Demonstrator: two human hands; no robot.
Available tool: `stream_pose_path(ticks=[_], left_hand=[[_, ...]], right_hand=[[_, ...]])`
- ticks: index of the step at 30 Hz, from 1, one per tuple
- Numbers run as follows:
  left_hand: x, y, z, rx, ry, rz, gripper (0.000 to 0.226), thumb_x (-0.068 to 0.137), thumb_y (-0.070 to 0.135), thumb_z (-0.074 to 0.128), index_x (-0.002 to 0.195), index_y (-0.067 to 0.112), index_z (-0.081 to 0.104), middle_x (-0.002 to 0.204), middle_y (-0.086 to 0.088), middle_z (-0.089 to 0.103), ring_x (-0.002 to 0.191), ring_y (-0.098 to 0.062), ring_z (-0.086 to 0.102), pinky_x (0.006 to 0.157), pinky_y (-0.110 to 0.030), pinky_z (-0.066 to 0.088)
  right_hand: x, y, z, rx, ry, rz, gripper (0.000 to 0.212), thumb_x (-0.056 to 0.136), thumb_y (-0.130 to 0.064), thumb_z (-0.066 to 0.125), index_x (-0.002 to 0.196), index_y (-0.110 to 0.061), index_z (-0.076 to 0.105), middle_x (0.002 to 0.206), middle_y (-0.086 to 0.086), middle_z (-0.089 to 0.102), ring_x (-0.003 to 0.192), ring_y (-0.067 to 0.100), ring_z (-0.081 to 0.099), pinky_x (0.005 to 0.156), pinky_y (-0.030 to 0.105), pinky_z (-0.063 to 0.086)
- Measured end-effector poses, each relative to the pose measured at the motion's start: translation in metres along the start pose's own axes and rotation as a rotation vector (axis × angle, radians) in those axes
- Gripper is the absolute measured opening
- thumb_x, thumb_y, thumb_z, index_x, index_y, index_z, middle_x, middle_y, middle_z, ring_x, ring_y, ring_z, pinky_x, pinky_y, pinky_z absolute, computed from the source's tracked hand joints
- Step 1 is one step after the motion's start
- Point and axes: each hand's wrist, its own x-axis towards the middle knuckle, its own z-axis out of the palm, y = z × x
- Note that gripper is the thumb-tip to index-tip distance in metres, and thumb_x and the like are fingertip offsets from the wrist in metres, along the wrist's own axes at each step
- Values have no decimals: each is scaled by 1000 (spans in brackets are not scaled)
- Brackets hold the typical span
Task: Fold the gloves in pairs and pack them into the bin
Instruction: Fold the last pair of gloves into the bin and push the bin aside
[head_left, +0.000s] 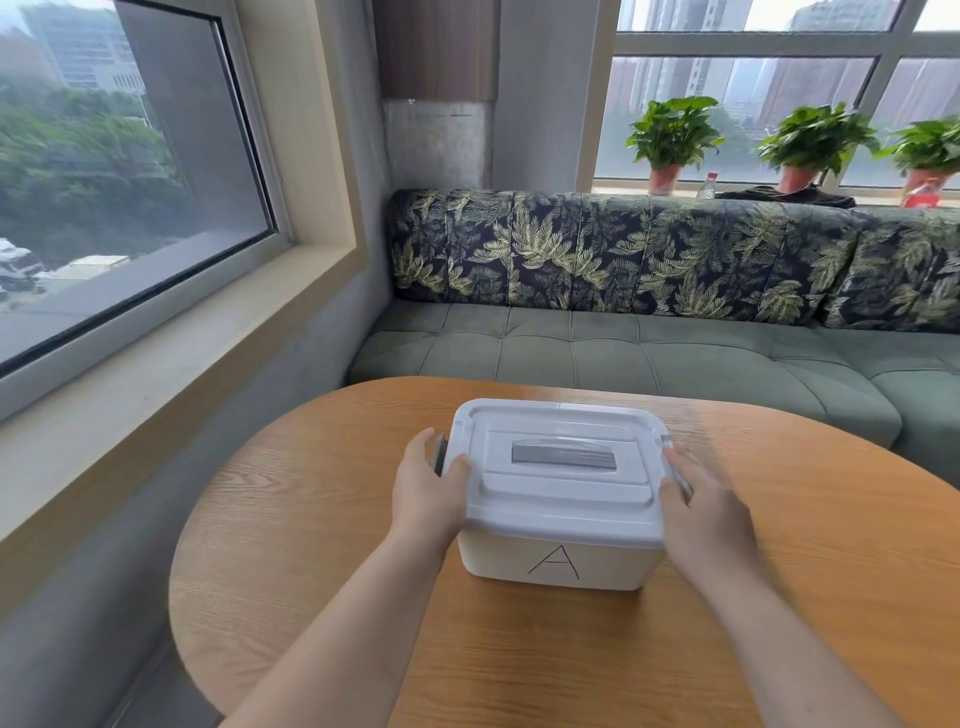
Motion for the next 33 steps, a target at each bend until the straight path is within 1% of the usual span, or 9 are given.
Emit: stream_pose_path(ticks=[4, 8, 14, 19, 22, 25, 27, 30, 33], left_hand=[[-2, -1, 0, 14, 25, 33, 70, 103, 29, 68, 164, 32, 34, 160, 5, 50, 144, -21, 49, 112, -46, 50], [-7, 0, -1, 90, 67, 124, 67, 103, 29, 69, 162, 34, 39, 150, 6, 59, 120, -7, 53, 93, -29, 44], [-5, 1, -4, 241, 78, 210, 61, 101, 31, 69, 157, 36, 46, 145, 13, 64, 127, -11, 61, 99, -27, 45], [-2, 2, -2, 326, 56, 253, 49, 104, 27, 63, 151, 38, 52, 136, 12, 66, 116, -14, 62, 90, -29, 48], [5, -1, 2, 480, -39, 318, 50, 109, 24, 53, 156, 37, 48, 154, 7, 49, 129, -16, 51, 97, -32, 46], [14, 0, 7, 664, -127, 422, 56, 110, 13, 42, 160, 38, 44, 175, 7, 20, 157, -24, 22, 122, -42, 33], [21, 2, 7, 710, -183, 480, 54, 111, 12, 40, 158, 38, 46, 175, 11, 23, 163, -19, 10, 129, -44, 23], [25, -1, 7, 656, -233, 494, 44, 114, 21, 38, 153, 36, 54, 168, 16, 39, 163, -13, 12, 129, -36, 19], [24, -6, 6, 635, -234, 495, 47, 110, 20, 42, 152, 38, 54, 166, 19, 40, 162, -10, 12, 129, -33, 18]], right_hand=[[-1, -1, -1, 10, -6, -2, 45, 108, -13, 49, 152, -16, 59, 164, -7, 48, 154, 15, 40, 127, 28, 25], [-2, -2, 0, 13, -6, 1, 45, 108, -13, 49, 152, -17, 59, 164, -8, 47, 154, 15, 39, 126, 28, 25], [-2, -1, -1, 34, -22, 5, 47, 108, -15, 47, 154, -21, 57, 164, -13, 46, 155, 11, 37, 128, 29, 25], [1, 1, 0, 29, -16, -4, 46, 108, -15, 48, 153, -20, 58, 163, -12, 47, 155, 11, 37, 126, 27, 24], [2, 3, 2, 35, -11, -4, 46, 108, -15, 49, 153, -20, 58, 163, -12, 47, 154, 11, 38, 123, 23, 23], [2, 7, 4, 67, -1, 2, 47, 109, -16, 50, 155, -23, 55, 164, -11, 46, 154, 13, 39, 122, 25, 27], [1, 6, 7, 105, 33, 12, 51, 108, -17, 52, 159, -26, 49, 165, -8, 45, 152, 16, 40, 121, 28, 30], [-2, 5, 10, 205, 95, 94, 64, 107, -21, 57, 165, -29, 32, 168, -4, 34, 153, 18, 35, 117, 30, 29], [-3, 8, 11, 400, 86, 272, 86, 101, -34, 71, 169, -33, 17, 170, 0, 34, 152, 25, 40, 122, 43, 36]])
